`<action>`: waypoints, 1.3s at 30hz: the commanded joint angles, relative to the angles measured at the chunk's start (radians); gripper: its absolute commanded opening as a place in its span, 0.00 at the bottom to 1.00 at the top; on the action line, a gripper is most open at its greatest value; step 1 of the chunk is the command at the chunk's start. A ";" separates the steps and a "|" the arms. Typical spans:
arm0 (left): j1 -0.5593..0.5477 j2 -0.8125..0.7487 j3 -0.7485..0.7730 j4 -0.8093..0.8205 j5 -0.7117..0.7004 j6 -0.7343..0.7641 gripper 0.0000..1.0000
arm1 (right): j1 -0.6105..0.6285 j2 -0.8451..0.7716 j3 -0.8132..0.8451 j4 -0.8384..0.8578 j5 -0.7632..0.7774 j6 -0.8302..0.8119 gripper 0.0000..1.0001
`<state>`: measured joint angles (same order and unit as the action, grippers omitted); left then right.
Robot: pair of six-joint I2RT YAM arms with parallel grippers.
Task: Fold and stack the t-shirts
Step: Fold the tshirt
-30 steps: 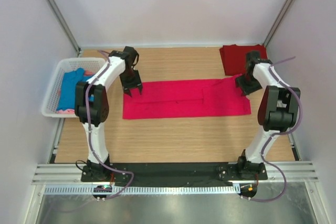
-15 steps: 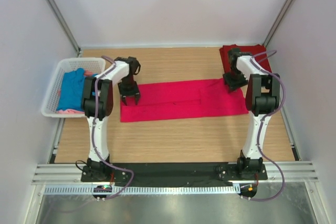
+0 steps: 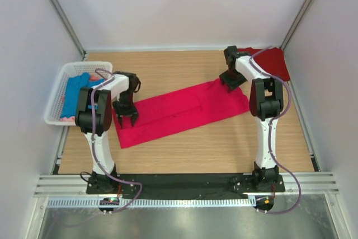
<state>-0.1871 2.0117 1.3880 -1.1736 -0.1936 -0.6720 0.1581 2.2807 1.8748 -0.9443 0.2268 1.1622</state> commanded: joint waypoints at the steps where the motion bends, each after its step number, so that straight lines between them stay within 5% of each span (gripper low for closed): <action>1: 0.006 -0.068 0.019 -0.078 -0.067 -0.027 0.53 | 0.020 0.109 0.064 0.065 -0.027 -0.067 0.59; 12: 0.014 -0.111 0.491 -0.317 -0.161 -0.011 0.57 | 0.038 0.295 0.348 0.159 -0.109 -0.220 0.58; 19: 0.014 -0.205 0.347 -0.181 -0.063 -0.018 0.58 | 0.038 0.381 0.472 0.400 -0.280 -0.248 0.59; 24: 0.003 -0.220 0.238 -0.084 0.092 0.018 0.58 | 0.041 0.448 0.627 0.416 -0.409 -0.295 0.59; 32: -0.083 -0.168 0.211 0.052 0.336 0.130 0.56 | 0.026 0.208 0.488 0.444 -0.445 -0.361 0.63; 39: -0.201 -0.151 0.140 0.144 0.414 0.187 0.55 | -0.015 -0.003 0.221 0.473 -0.440 -0.378 0.62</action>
<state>-0.3531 1.8545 1.5532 -1.0969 0.1253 -0.5385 0.1703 2.4207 2.1590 -0.5018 -0.1936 0.8165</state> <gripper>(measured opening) 0.553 0.620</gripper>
